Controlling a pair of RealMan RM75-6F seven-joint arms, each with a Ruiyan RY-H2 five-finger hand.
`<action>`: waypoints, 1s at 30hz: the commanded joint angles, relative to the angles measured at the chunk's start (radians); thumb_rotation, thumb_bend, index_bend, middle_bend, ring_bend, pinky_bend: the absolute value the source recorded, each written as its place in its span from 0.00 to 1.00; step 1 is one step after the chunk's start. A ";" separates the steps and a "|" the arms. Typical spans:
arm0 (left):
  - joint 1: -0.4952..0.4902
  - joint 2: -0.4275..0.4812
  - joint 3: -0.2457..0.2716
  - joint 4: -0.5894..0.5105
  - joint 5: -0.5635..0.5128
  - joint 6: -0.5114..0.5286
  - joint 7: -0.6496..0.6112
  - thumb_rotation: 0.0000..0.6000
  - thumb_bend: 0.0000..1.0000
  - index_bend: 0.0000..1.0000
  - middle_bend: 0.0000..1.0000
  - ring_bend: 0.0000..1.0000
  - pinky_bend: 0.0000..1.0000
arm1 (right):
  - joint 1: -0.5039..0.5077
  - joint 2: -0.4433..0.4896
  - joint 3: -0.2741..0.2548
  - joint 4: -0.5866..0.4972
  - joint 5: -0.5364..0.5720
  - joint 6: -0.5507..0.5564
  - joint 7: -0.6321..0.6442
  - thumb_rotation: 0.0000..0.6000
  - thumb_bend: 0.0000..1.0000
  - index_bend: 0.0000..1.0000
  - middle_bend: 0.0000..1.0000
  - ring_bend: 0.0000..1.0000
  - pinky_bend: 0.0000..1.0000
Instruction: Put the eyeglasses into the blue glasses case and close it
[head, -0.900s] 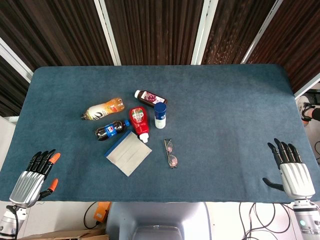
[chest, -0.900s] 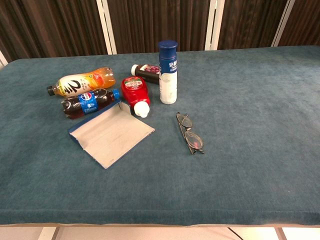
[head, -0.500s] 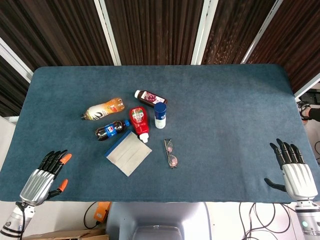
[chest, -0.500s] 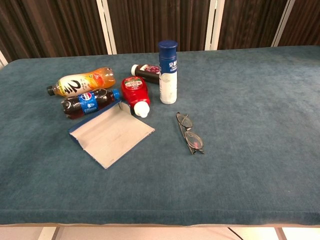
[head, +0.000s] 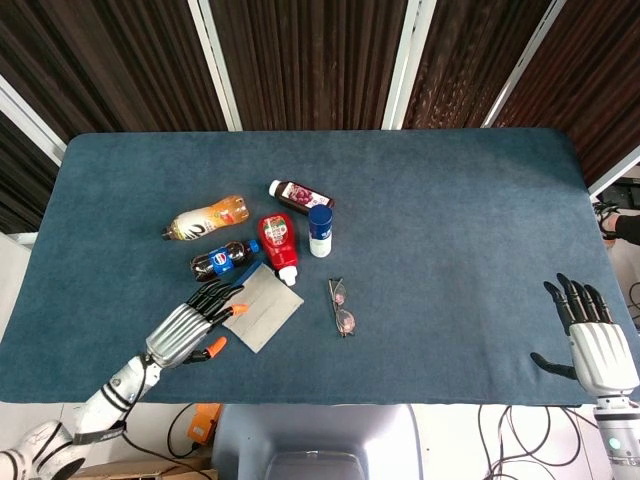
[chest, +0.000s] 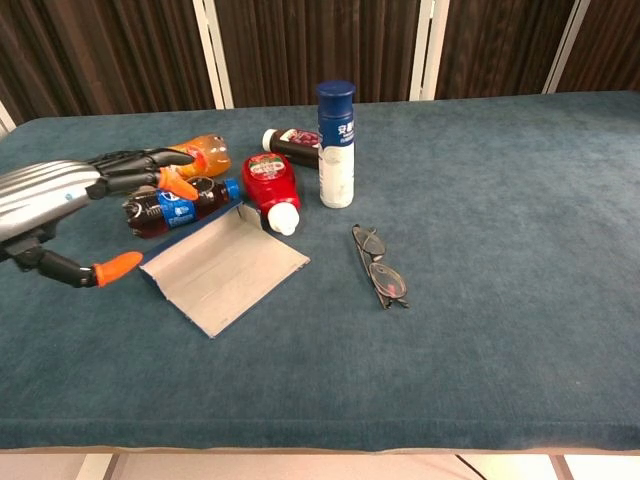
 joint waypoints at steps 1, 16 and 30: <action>-0.070 -0.082 -0.043 0.045 -0.031 -0.051 0.097 1.00 0.38 0.25 0.00 0.00 0.00 | 0.002 0.007 0.005 0.002 0.013 -0.007 0.012 1.00 0.08 0.00 0.00 0.00 0.00; -0.273 -0.390 -0.131 0.330 -0.175 -0.195 0.111 1.00 0.38 0.28 0.00 0.00 0.00 | 0.004 0.030 0.031 0.007 0.067 -0.023 0.067 1.00 0.08 0.00 0.00 0.00 0.00; -0.376 -0.596 -0.116 0.577 -0.217 -0.215 0.105 1.00 0.38 0.33 0.00 0.00 0.00 | -0.003 0.059 0.043 0.011 0.084 -0.022 0.135 1.00 0.08 0.00 0.00 0.00 0.00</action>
